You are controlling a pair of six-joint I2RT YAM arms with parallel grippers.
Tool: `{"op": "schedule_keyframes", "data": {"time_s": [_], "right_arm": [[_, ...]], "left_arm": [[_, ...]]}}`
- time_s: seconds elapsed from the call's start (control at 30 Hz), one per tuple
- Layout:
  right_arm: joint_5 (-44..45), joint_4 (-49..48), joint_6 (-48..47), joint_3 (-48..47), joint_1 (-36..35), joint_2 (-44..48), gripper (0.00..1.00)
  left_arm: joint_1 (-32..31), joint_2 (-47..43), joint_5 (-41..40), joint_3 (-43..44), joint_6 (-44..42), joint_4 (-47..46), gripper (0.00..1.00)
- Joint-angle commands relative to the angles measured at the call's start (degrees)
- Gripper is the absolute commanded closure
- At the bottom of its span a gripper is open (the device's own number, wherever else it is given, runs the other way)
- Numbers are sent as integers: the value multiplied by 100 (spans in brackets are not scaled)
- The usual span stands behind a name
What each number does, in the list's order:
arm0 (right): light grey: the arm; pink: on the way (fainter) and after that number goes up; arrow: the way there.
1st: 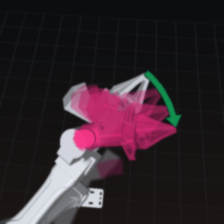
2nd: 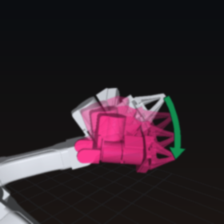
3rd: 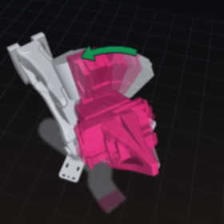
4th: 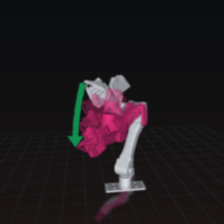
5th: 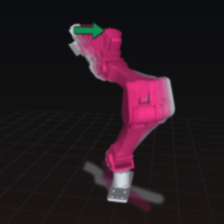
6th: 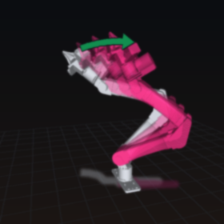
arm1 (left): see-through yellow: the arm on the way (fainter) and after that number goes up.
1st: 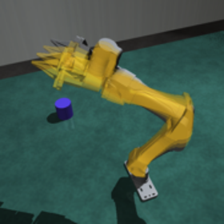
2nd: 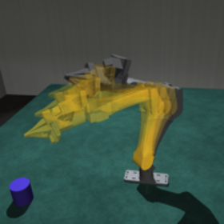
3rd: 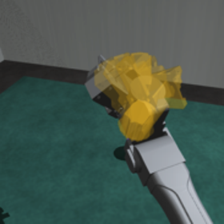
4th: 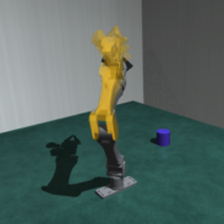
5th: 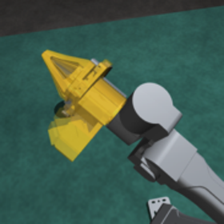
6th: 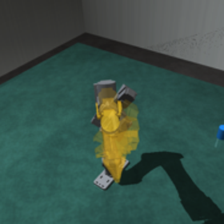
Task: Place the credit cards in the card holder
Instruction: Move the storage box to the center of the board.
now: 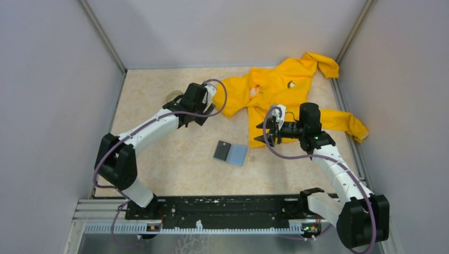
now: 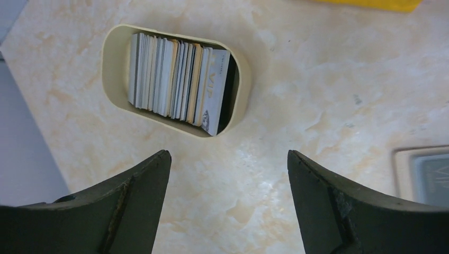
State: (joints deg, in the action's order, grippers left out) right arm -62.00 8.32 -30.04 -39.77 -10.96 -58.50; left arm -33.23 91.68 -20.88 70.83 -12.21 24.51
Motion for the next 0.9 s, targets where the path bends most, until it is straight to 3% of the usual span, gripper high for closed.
{"op": "schedule_keyframes", "data": {"time_s": [0.0,0.1,0.23,0.33,0.5,0.7,0.87], "right_arm": [[-113,-5,-183,-193,50,-4,50],[-90,303,-343,-357,50,-123,50],[10,631,-433,-559,51,-306,50],[55,736,-383,-648,50,-436,50],[-31,768,-330,-689,50,-602,50],[-30,800,-318,-707,41,-685,50],[-11,851,-335,-733,41,-745,50]], "left_arm": [[59,377,-544,200,-1295,-247,14],[375,550,-83,387,-1287,-422,14],[1102,631,1704,822,-824,-340,9],[1563,673,2209,876,-640,-772,4],[2455,1198,2971,1452,-231,-829,6],[3117,2118,3611,2510,-119,-234,30],[3286,2668,3707,2859,-19,-135,41]]}}
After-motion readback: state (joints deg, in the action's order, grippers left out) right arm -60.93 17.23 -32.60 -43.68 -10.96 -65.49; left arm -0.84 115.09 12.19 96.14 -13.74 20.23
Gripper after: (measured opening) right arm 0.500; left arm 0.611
